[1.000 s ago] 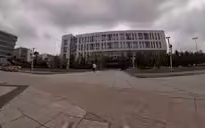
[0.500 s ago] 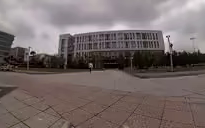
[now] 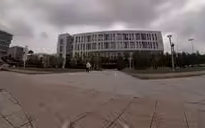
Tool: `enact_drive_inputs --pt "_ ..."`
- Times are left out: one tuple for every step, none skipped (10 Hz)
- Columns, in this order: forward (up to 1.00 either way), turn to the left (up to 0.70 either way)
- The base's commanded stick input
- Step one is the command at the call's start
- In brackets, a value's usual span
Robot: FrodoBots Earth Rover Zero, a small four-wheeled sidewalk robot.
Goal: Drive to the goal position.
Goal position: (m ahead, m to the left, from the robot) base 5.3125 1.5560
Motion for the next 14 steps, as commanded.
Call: enact_drive_inputs --pt "1.00 0.00" --pt "1.00 0.00" --pt "1.00 0.00" --pt "1.00 0.00" --pt "1.00 0.00" --pt "1.00 0.00" --pt "1.00 0.00" --pt "1.00 0.00" --pt "1.00 0.00" --pt "1.00 0.00" --pt "1.00 0.00" --pt "1.00 0.00" --pt "1.00 0.00" --pt "1.00 0.00"
